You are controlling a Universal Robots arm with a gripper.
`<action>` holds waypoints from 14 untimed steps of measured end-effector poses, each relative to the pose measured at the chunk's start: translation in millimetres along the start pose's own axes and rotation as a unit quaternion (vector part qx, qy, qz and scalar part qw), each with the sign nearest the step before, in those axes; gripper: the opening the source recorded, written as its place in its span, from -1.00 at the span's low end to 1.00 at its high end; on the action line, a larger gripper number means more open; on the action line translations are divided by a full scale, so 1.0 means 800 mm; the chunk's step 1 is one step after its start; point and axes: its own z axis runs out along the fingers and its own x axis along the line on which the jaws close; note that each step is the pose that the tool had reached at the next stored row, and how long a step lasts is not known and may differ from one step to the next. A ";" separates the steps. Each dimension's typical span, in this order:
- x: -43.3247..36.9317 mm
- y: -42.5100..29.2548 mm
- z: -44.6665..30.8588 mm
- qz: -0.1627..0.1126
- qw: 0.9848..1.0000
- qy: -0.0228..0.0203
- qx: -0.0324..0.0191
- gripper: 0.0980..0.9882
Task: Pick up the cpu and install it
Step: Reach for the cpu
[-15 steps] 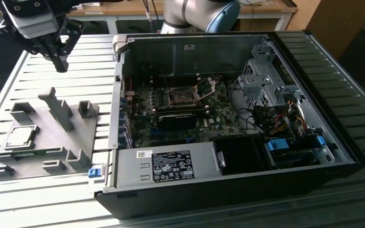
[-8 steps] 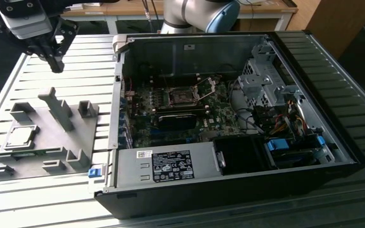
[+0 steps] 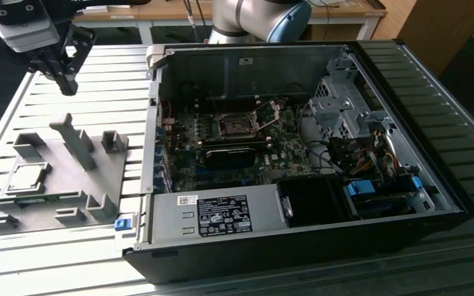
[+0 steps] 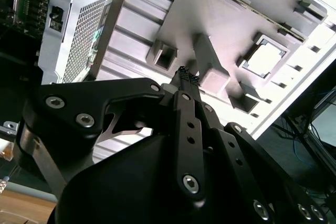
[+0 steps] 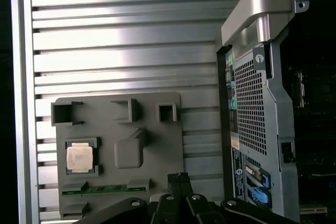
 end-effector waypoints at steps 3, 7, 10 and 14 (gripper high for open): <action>0.003 -0.0017 0.0005 0.000 1.000 0.000 0.000 -0.98; 0.005 -0.0060 0.0008 0.000 1.000 0.000 0.000 -0.98; 0.006 -0.0092 0.0009 0.000 1.000 0.000 0.000 -0.98; 0.011 -0.0123 0.0020 0.000 1.000 0.000 0.000 -0.98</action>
